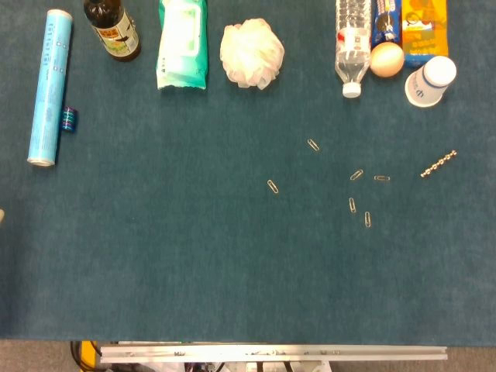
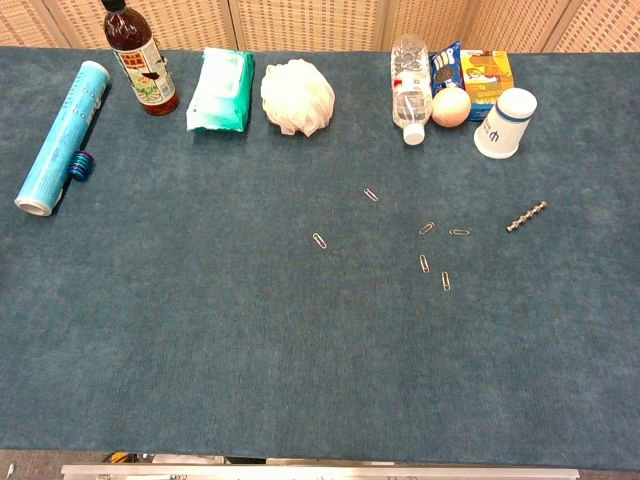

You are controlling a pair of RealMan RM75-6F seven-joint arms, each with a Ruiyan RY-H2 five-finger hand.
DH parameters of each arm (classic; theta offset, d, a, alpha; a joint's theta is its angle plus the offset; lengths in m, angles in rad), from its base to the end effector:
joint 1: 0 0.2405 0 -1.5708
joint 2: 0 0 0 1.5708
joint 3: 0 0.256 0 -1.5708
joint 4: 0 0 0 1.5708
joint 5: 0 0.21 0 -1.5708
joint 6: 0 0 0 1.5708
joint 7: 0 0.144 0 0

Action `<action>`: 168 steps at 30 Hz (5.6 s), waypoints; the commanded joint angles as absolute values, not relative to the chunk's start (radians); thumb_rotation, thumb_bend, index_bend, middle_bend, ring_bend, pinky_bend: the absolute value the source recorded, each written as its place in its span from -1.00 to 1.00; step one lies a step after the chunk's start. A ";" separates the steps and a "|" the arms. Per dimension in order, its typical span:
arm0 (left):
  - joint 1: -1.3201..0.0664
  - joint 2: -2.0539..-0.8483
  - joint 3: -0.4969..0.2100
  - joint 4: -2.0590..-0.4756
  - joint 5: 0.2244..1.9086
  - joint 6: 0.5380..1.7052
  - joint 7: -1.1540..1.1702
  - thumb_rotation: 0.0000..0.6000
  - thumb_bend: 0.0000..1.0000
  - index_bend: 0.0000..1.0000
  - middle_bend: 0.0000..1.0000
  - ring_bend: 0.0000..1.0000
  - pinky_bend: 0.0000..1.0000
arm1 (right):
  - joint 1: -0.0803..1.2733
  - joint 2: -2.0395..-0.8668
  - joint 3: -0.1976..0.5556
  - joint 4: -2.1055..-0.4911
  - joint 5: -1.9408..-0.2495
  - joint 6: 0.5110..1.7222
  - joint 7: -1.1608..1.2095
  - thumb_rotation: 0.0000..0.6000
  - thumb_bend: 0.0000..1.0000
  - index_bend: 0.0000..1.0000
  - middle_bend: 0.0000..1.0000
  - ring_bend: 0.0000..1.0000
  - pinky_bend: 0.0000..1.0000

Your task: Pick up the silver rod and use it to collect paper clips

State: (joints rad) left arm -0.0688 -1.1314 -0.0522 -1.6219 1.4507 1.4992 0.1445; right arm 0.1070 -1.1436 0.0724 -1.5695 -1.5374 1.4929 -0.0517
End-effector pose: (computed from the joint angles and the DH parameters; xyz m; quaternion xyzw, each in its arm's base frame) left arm -0.3164 0.1761 0.1590 -0.5961 -0.3630 -0.3433 0.6286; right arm -0.3059 -0.1929 0.1573 0.6146 -0.3433 0.3915 0.5926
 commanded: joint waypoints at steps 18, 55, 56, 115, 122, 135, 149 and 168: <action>-0.063 -1.125 -0.048 -1.630 1.446 1.499 0.142 1.00 -1.00 -0.37 -0.19 -0.32 -0.14 | 0.120 -1.144 0.070 -1.579 -1.549 1.482 -0.079 1.00 -1.00 -0.63 -0.49 -0.77 -0.19; -0.053 -1.122 -0.047 -1.636 1.436 1.500 0.148 1.00 -1.00 -0.37 -0.19 -0.32 -0.13 | 0.352 -1.281 0.048 -1.377 -1.549 1.169 -0.337 1.00 -0.77 -0.18 -0.47 -0.77 -0.30; -0.053 -1.121 -0.047 -1.637 1.435 1.500 0.148 1.00 -1.00 -0.37 -0.19 -0.32 -0.13 | 0.356 -1.288 0.046 -1.369 -1.550 1.163 -0.340 1.00 -0.76 -0.18 -0.47 -0.77 -0.30; -0.026 -1.089 -0.054 -1.680 1.381 1.505 0.165 1.00 -1.00 -0.37 -0.19 -0.32 -0.13 | 0.469 -1.494 -0.016 -1.175 -1.524 1.011 -0.380 1.00 -0.78 0.02 -0.47 -0.77 -0.34; -0.023 -1.087 -0.056 -1.680 1.379 1.508 0.160 1.00 -1.00 -0.37 -0.19 -0.32 -0.13 | 0.481 -1.494 -0.009 -1.190 -1.502 0.989 -0.396 1.00 -0.75 0.05 -0.47 -0.77 -0.34; -0.018 -1.084 -0.058 -1.680 1.380 1.515 0.153 1.00 -1.00 -0.37 -0.19 -0.32 -0.13 | 0.504 -1.488 0.003 -1.220 -1.451 0.942 -0.440 1.00 -0.64 0.06 -0.47 -0.77 -0.34; -0.016 -1.081 -0.060 -1.681 1.376 1.515 0.149 1.00 -1.00 -0.37 -0.19 -0.32 -0.13 | 0.515 -1.497 0.001 -1.219 -1.416 0.923 -0.474 1.00 -0.63 0.10 -0.47 -0.77 -0.34; -0.011 -1.076 -0.062 -1.684 1.376 1.520 0.145 1.00 -1.00 -0.37 -0.19 -0.32 -0.13 | 0.532 -1.503 -0.005 -1.231 -1.393 0.903 -0.496 1.00 -0.58 0.11 -0.47 -0.77 -0.34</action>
State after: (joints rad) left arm -0.0114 -1.0763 -0.0617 -1.6842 1.3758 1.5203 0.1451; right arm 0.5317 -1.5032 -0.0054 -1.2312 -1.3934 0.9033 -0.4959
